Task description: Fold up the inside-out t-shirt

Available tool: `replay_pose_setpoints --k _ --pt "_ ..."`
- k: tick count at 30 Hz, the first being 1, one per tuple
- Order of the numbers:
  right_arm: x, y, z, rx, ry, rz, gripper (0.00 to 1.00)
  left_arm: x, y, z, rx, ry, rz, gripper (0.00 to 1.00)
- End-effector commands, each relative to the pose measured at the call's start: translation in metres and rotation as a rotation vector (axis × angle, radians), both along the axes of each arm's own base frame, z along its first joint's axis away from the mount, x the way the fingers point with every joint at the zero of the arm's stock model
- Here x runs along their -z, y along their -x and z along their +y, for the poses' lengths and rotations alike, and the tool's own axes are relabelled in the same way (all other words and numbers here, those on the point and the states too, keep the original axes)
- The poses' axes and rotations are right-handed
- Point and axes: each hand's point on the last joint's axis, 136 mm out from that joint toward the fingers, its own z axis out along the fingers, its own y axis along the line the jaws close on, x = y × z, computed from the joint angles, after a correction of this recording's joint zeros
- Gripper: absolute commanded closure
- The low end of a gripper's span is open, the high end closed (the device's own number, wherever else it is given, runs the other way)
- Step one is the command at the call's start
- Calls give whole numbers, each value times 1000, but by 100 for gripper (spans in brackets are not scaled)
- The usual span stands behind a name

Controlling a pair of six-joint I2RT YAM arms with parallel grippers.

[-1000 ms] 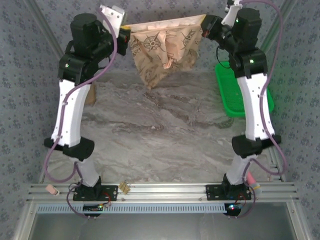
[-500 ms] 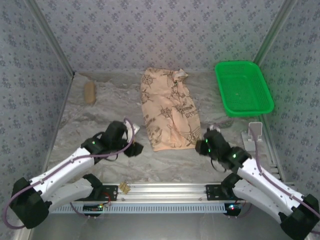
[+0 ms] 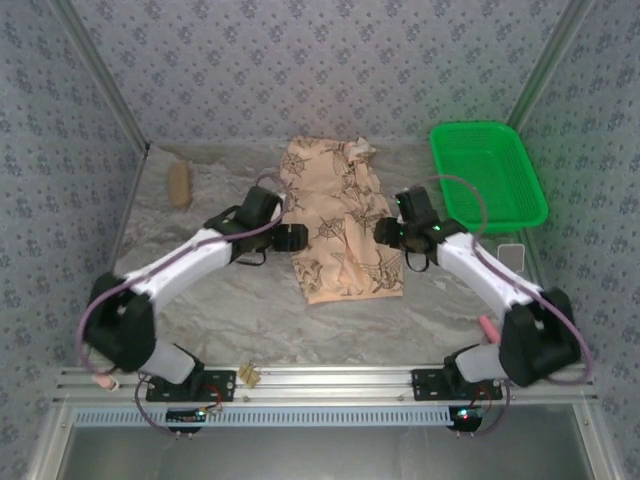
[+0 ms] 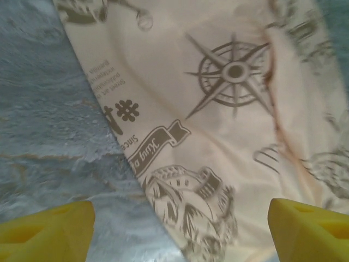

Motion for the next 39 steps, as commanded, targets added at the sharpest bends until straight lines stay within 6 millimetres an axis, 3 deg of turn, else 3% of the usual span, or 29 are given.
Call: replay_pose_setpoints --k 1,5,8,10,12,14,15,16,18,20,21,22,24,25,29,31,34,37,39 --pt "36 -6 3 -49 23 90 46 38 -9 -12 -47 -16 131 22" --pt "74 12 -4 -24 78 208 47 62 -5 -23 20 -126 100 29" --pt "103 42 -8 -31 125 295 50 86 13 -25 70 -213 133 40" --pt "121 68 -7 -49 144 360 61 107 30 -14 63 -274 181 52" --pt "131 96 -9 -57 162 417 79 121 50 1 32 -300 227 66" --pt "132 127 -11 -68 189 451 93 127 74 10 26 -267 281 90" --pt "129 143 -8 -91 186 465 97 126 89 10 43 -222 319 98" --pt "123 159 -2 -140 188 474 100 120 104 9 63 -175 351 100" --pt "109 192 22 -267 154 485 100 111 134 15 82 -132 419 100" --pt "95 224 52 -416 48 496 92 99 157 28 96 -152 440 100" --pt "87 235 61 -472 -4 490 82 92 165 40 78 -188 437 99" --pt "77 236 66 -486 -31 460 69 85 168 51 49 -215 422 90" --pt "56 224 62 -481 -41 372 51 68 164 60 8 -203 358 62" --pt "46 213 57 -478 -24 312 49 59 157 57 0 -167 301 58" --pt "2 130 7 -238 79 55 44 28 112 31 -32 -72 112 59" --pt "-17 69 -12 -173 96 -95 42 17 90 7 -8 -29 66 60" --pt "-21 15 -4 -453 197 -250 42 11 66 -32 50 0 81 59" --pt "-17 -10 22 -923 332 -385 40 18 48 -61 105 -1 114 58" --pt "-3 -33 15 -1078 491 -359 40 30 36 -69 112 -12 124 57"
